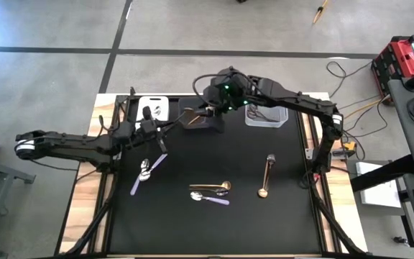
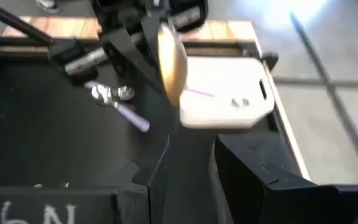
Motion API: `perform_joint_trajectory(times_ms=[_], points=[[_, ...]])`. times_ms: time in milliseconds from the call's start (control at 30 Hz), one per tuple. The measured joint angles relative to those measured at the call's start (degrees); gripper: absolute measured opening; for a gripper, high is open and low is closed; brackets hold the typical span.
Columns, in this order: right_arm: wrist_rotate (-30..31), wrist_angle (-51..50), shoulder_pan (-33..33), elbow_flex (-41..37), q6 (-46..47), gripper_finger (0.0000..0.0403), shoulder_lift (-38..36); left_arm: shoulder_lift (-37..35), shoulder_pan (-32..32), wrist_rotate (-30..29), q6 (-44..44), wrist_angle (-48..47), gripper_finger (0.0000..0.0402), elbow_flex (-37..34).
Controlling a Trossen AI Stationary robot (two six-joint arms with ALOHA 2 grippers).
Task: Sort silverware by color (type)
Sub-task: Put the gold spoon into the black bin
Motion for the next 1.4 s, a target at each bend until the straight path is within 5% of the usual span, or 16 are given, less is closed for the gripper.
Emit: perform_joint_trajectory(times_ms=[233,1033,1400], points=[[1.7,6.3,0.3,-1.0,-3.0,0.0121,0.0,0.1,0.0,-4.1,-1.7,-0.5,0.0002,0.0],[2.6,22.2,0.7,-7.3,-4.1,0.012,0.1,4.4,0.0,-4.1,-3.8,5.7,0.0002,0.2],[3.5,22.7,0.6,-7.3,-4.9,0.0018,0.1,4.4,-0.1,-4.0,-4.1,5.8,0.0009,0.2]])
